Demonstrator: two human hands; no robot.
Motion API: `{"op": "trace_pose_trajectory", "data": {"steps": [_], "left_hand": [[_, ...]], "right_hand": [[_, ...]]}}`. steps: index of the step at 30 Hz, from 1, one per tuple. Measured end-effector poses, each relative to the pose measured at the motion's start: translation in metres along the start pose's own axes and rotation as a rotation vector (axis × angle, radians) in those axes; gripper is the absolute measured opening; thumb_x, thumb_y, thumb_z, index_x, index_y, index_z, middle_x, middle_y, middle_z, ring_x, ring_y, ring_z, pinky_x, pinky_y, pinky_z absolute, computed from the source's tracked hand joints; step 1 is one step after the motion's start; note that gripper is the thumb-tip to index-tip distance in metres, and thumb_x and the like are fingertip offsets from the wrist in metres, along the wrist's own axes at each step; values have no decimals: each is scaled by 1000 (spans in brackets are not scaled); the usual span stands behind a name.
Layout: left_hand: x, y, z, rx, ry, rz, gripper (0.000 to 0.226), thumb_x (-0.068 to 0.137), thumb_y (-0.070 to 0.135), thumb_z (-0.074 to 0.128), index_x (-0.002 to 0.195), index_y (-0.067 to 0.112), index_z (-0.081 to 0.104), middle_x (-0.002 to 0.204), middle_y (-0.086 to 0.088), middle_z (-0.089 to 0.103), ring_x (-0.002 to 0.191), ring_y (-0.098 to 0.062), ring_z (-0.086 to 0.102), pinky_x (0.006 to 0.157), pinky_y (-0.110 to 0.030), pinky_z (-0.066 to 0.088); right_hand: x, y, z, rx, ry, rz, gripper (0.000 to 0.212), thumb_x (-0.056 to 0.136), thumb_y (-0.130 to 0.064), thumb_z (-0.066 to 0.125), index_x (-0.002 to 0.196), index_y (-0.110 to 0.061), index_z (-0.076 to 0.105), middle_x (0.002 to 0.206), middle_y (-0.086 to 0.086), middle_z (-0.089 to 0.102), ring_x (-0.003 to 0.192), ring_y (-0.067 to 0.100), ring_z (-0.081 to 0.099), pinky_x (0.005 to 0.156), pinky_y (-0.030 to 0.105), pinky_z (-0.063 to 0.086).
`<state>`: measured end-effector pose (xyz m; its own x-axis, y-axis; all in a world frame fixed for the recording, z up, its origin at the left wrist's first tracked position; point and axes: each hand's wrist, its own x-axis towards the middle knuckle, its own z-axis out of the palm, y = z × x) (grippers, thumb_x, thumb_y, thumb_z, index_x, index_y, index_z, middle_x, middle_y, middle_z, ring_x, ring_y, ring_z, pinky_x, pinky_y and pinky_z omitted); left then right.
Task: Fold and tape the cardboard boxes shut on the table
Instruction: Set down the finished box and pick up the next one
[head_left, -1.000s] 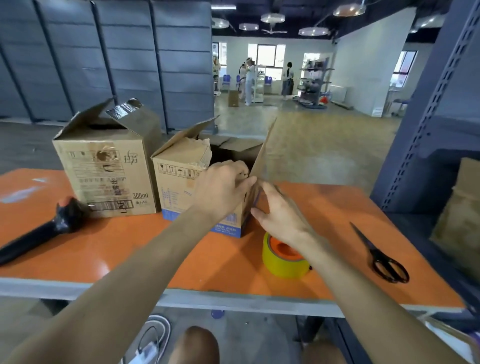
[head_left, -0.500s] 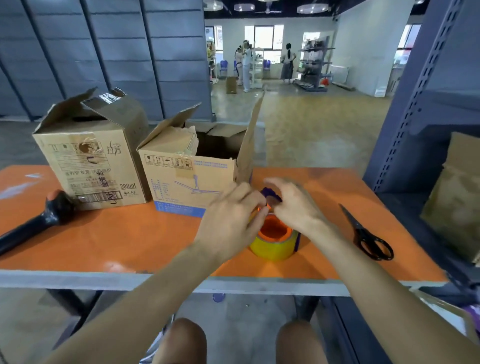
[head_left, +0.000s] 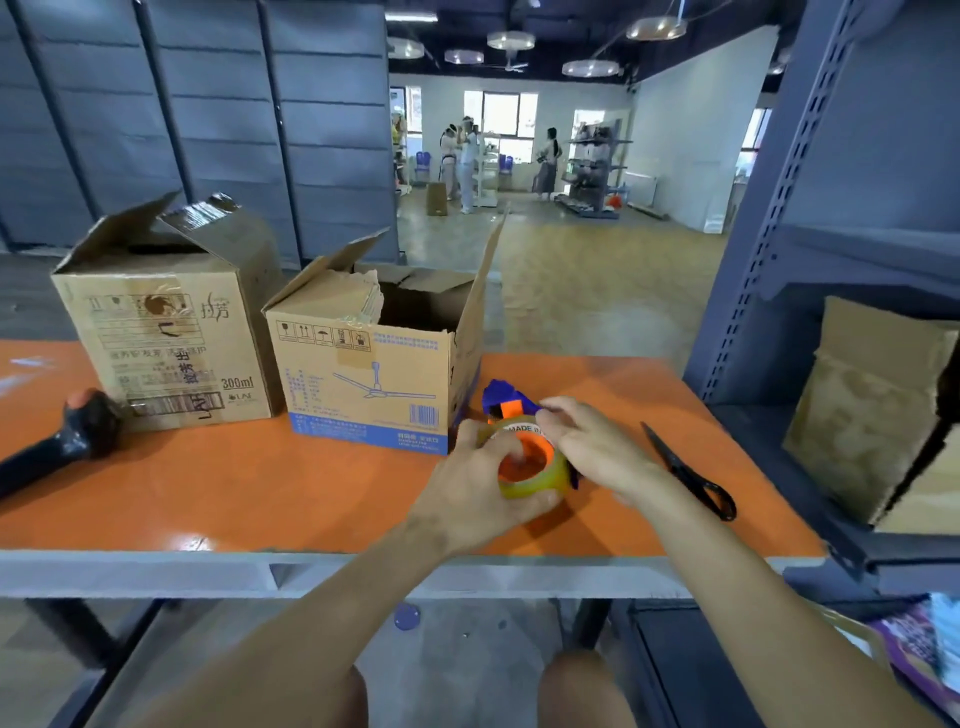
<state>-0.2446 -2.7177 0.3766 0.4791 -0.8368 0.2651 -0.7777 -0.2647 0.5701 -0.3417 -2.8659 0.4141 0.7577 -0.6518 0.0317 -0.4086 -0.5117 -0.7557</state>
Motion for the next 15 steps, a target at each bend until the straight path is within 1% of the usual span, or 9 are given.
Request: {"op": "trace_pose_trajectory", "data": {"steps": [1, 3, 5, 6, 9, 10, 12, 14, 15], "left_hand": [[-1, -1, -2, -39, 12, 21, 49, 76, 58, 80, 109, 31, 56, 125, 8, 39, 108, -16, 58, 94, -28, 47], [-3, -3, -6, -93, 33, 77, 50, 75, 54, 82, 110, 31, 56, 124, 8, 41, 110, -9, 53, 95, -26, 47], [-3, -3, -12, -117, 37, 113, 52, 73, 52, 84, 112, 34, 54, 124, 10, 41, 110, -1, 50, 94, -21, 45], [-3, -4, -15, -130, 30, 121, 53, 73, 51, 84, 113, 36, 53, 124, 12, 41, 110, 5, 48, 93, -18, 44], [-2, -7, -21, -187, 10, 135, 57, 71, 51, 86, 115, 41, 50, 125, 13, 41, 113, 12, 46, 91, -9, 40], [-2, -9, -24, -216, 14, 140, 59, 70, 54, 84, 115, 42, 49, 126, 14, 42, 114, 12, 46, 91, -7, 39], [-2, -9, -30, -242, 25, 168, 60, 67, 61, 79, 117, 45, 50, 127, 16, 41, 118, 9, 46, 92, -4, 38], [-1, -10, -35, -194, 21, 232, 62, 68, 59, 81, 120, 44, 50, 129, 19, 37, 122, 8, 45, 95, -3, 37], [0, -10, -36, -146, 17, 264, 63, 69, 56, 83, 121, 44, 49, 131, 21, 34, 123, 8, 44, 94, -3, 37]], "right_hand": [[-2, 0, -1, 97, -14, 50, 28, 103, -46, 48, 123, -31, 60, 112, -12, 61, 105, 15, 58, 77, 29, 43], [-2, 0, 0, 307, -61, 134, 29, 101, -52, 49, 119, -32, 61, 115, -7, 66, 102, 16, 61, 74, 30, 46], [1, 3, 3, 470, -62, 152, 30, 101, -51, 51, 115, -29, 65, 115, -2, 71, 106, 19, 66, 82, 34, 50], [2, 5, 5, 511, -50, 153, 30, 101, -52, 52, 114, -29, 66, 114, -4, 72, 107, 17, 67, 84, 34, 51], [2, 7, 10, 558, -15, 134, 28, 102, -52, 50, 105, -31, 67, 98, -16, 75, 90, 3, 70, 68, 24, 52], [3, 7, 11, 552, -7, 124, 28, 103, -50, 49, 104, -30, 67, 96, -15, 75, 87, 2, 70, 67, 23, 51], [6, 10, 11, 465, 33, 75, 29, 105, -45, 46, 108, -27, 68, 103, -9, 73, 93, 7, 67, 73, 23, 48], [8, 13, 8, 375, 110, 15, 29, 107, -40, 44, 112, -26, 68, 109, -7, 70, 100, 10, 62, 76, 21, 44], [10, 14, 6, 356, 146, -6, 30, 107, -39, 43, 117, -23, 67, 114, -5, 69, 104, 12, 61, 81, 23, 44]]}}
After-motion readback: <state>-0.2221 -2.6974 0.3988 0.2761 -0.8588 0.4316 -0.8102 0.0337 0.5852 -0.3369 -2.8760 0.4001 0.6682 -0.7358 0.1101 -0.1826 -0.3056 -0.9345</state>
